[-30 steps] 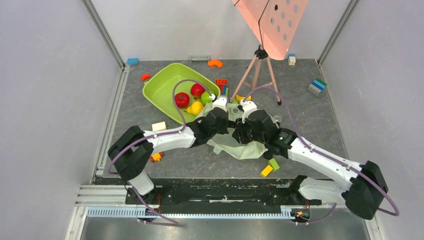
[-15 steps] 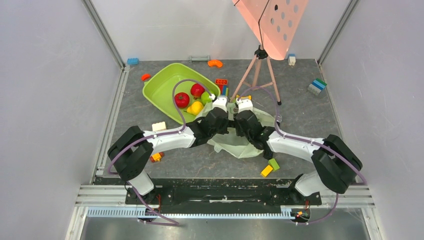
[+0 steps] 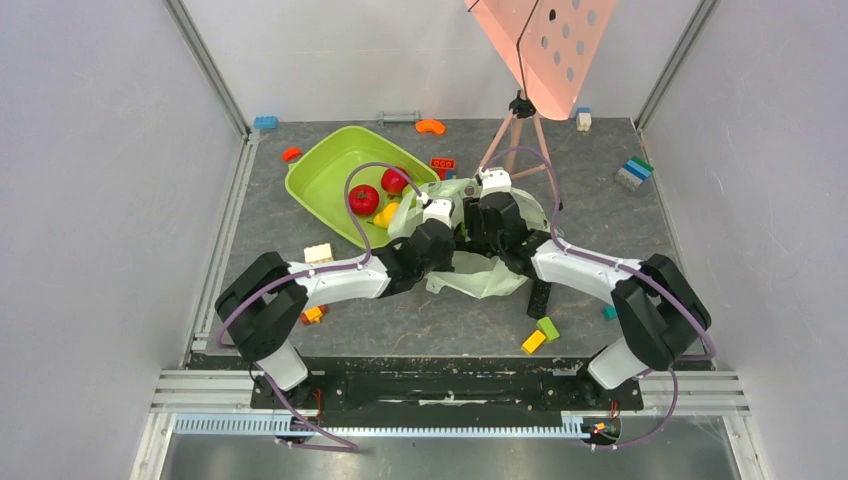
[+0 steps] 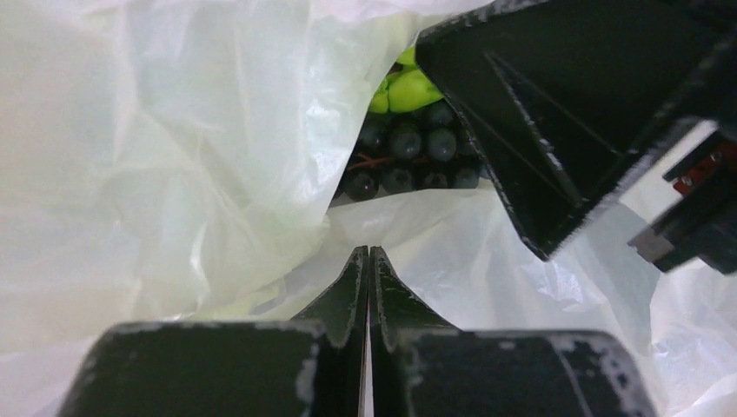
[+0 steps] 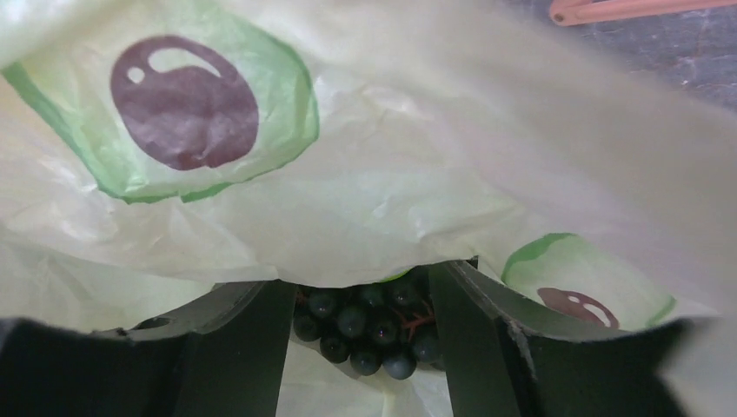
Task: Take the fake fruits out of the plastic bag
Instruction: Take out the fake fruit from the plastic bag.
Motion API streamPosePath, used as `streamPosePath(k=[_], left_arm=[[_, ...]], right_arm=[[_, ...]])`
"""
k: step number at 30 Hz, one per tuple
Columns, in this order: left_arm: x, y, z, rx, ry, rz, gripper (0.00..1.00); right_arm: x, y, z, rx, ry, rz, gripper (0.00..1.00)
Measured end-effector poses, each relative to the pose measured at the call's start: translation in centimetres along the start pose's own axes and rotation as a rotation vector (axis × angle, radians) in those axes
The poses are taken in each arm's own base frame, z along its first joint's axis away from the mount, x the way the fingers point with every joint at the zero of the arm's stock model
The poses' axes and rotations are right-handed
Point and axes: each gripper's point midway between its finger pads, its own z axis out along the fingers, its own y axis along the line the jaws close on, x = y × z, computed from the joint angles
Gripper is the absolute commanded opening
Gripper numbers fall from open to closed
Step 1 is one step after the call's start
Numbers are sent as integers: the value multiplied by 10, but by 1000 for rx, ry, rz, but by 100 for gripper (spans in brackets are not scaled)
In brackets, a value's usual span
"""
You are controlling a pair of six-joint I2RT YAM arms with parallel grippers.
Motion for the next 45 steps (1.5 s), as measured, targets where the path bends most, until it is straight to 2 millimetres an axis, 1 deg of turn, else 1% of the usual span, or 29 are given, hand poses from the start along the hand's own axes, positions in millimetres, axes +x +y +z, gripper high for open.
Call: streamPosePath(k=[7,12,16,24,28,30,33,35,38,40,42,45], left_arm=[[15,9,0,-15,25,9,2],[24,14,0,-22,36,13,2],[24,15,0,-27,34,14,2],[22,17,1,-39,21,13,2],[22,17,1,-40,21,14,2],[22,18,2,-42,20,14,2],[23,18,3,-43,20,14,2],[23,18,4,-43,20,13,2],[22,18,4,-42,17,12,2],[23,18,4,-43,18,12,2],[23,19,4,-44,19,13,2],[26,20,4,-47,23,15,2]], right_arm=[[23,4,17,-39,63,-17,87],[36,3,29,-29,93,-21,97],[37,3,38,-13,98,-24,98],[32,0,63,41,85,-25,98],[33,-3,74,72,82,-37,98],[35,-5,79,87,84,-46,95],[37,-8,86,103,84,-53,83],[39,-10,89,107,83,-57,79],[38,-11,91,108,75,-66,69],[37,-11,92,106,56,-67,64],[40,-13,90,104,48,-70,61],[42,-16,81,98,44,-77,57]])
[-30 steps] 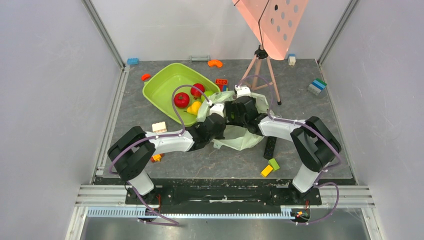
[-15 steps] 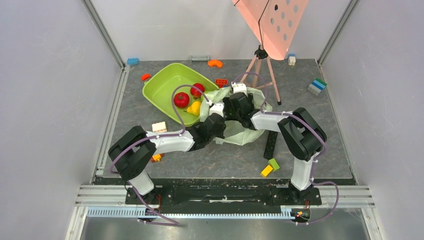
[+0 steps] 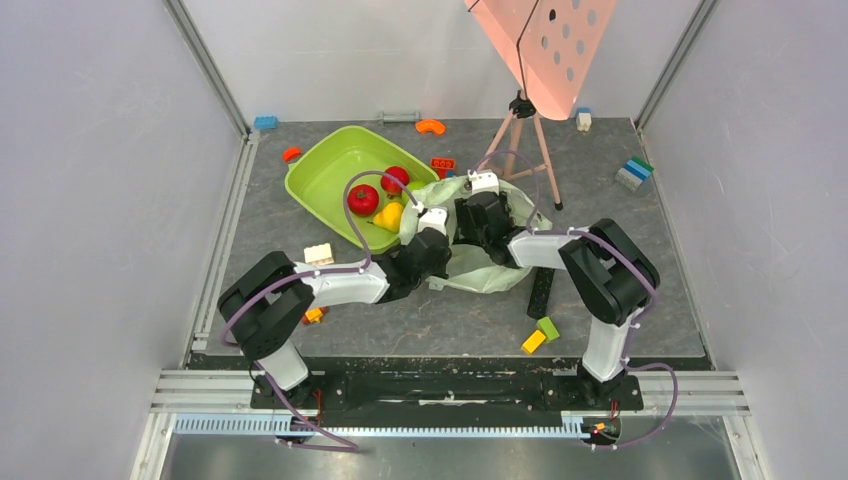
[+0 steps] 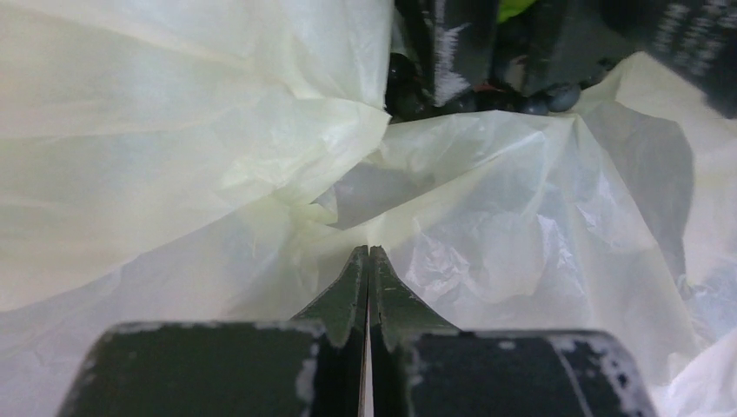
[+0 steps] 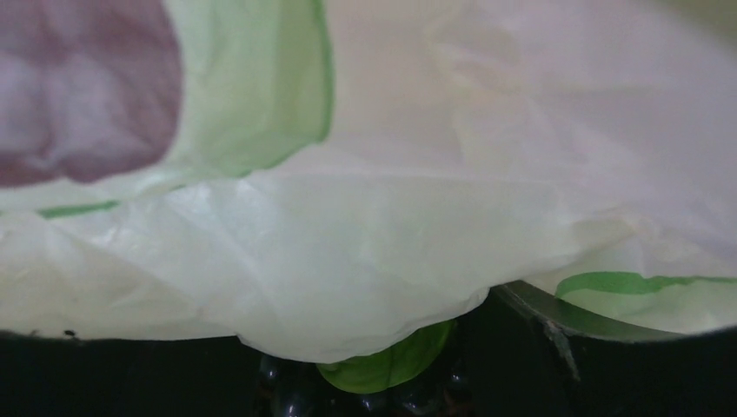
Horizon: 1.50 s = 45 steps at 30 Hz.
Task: Take the fake fruits out of the plastic bag
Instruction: Take out the fake fruit from the plastic bag.
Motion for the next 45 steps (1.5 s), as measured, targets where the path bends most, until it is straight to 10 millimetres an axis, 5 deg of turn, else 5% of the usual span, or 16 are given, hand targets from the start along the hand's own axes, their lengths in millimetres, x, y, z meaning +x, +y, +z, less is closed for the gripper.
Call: streamPosePath(k=[13,29,38,45], left_arm=[[1,10,1,-34,-5,-3,2],[-7,17,-4,-65,-38,-8,2],[0,19,-13,-37,-28,-11,2],[17,24,-24,4,-14,-26,2]], right_arm=[[-10,-8,-58,-102,-19,17,55],[3,21,-142,-465,71,-32,53],[-25,39,-189,-647,12,10,53],[-86,60,-219,-780,-78,84,52]])
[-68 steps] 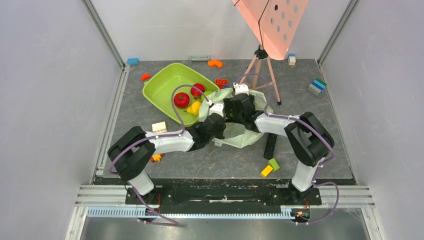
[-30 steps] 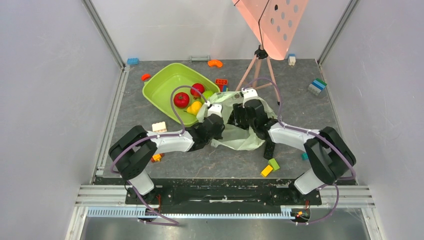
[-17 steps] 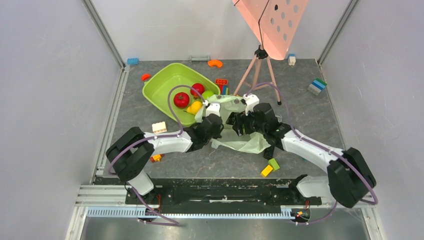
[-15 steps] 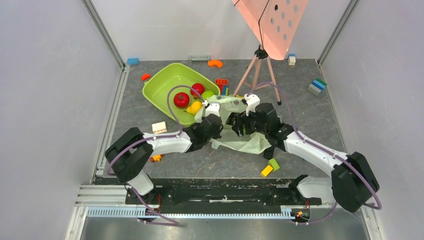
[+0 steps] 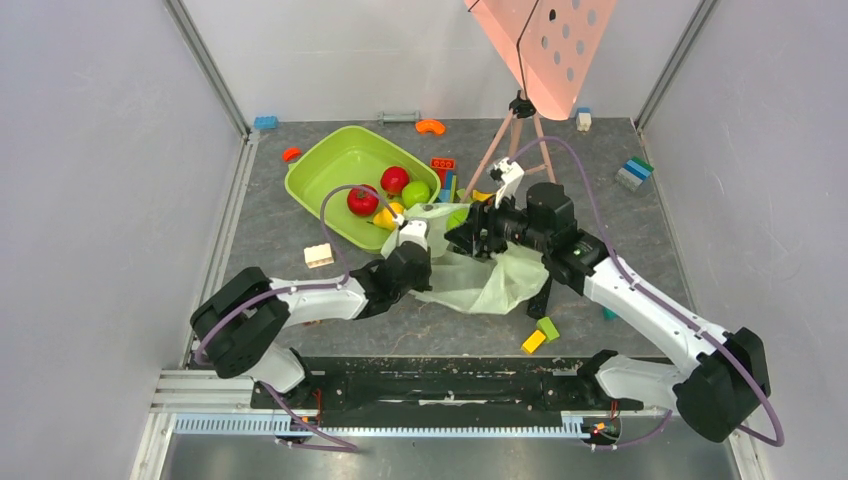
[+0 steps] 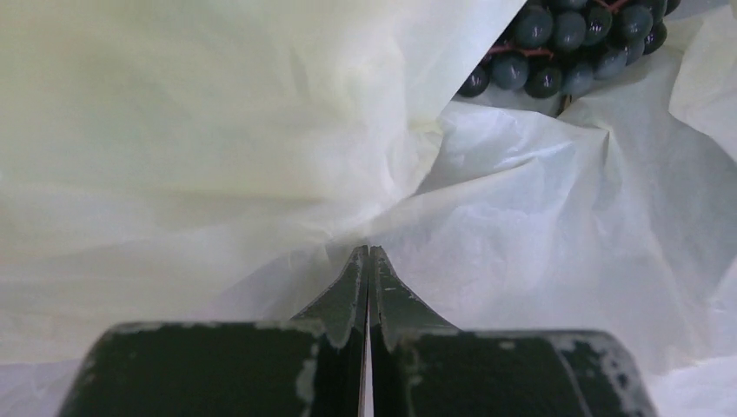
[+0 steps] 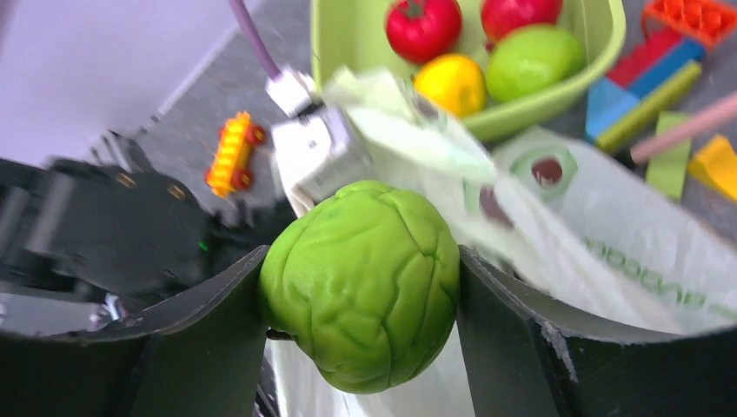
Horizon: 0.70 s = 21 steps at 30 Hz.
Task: Take the fake fruits out of the plastic bag
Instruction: Take out the fake fruit from the plastic bag, then place the fake fruit in the bin.
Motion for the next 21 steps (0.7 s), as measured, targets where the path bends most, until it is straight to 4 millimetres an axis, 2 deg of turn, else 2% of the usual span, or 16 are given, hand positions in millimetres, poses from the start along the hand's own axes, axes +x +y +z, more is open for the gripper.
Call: streamPosePath(k=[5,7,12,21], left_arm=[[15,6,-8,17,14,-26,2],[22,9,-9,15,26,-31,2],[36,15,-16,11,46,-57,2],[52,28,-41,22,38,-101,2]], right_arm=[[-54,29,7,-117,-108,23,52],[-68,37,14,-159,-131,38,51],[-82,46,40,-229,-130,74,51],[-111,52,111,-278,-109,74,51]])
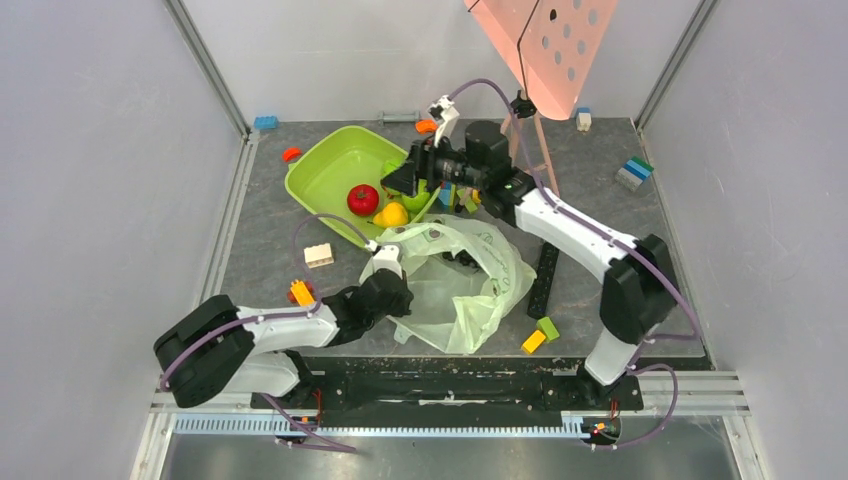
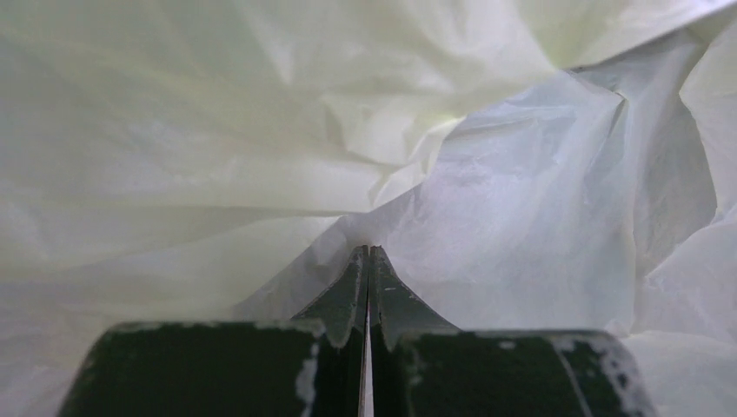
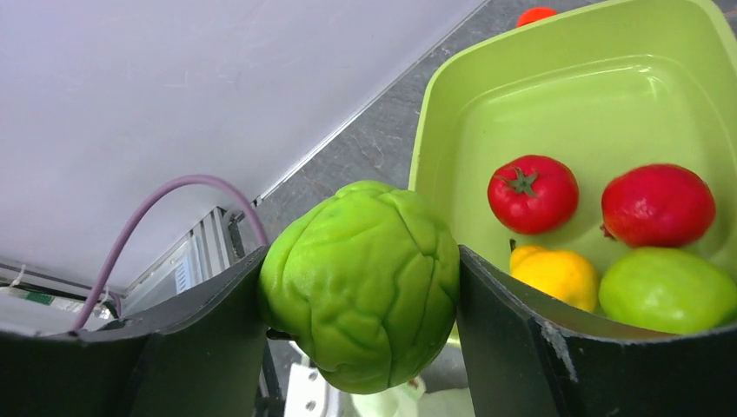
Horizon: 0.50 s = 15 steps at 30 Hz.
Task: Take the fake fruits out of the plastic bag
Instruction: Place the fake fruit in the bin.
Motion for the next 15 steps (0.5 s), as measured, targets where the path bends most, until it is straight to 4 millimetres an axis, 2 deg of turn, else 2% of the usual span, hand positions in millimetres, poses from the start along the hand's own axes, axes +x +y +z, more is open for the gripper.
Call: streamPosePath(k=[3,7,11,15], left_arm=[[4,6,-5,-5,-6,-20,2],[9,14,-11,-17,-12,-42,2],[20,26,-19,-34,-3,-59,2],[23,34,-25,-46,-12,-71,2]], right_arm=[[6,-3,22,-14,21,-3,51],[27,-13,47,-7,65,0,51],[46,-30,74,13,95,-7,51],[62,-50,90,45,111,-15,51]])
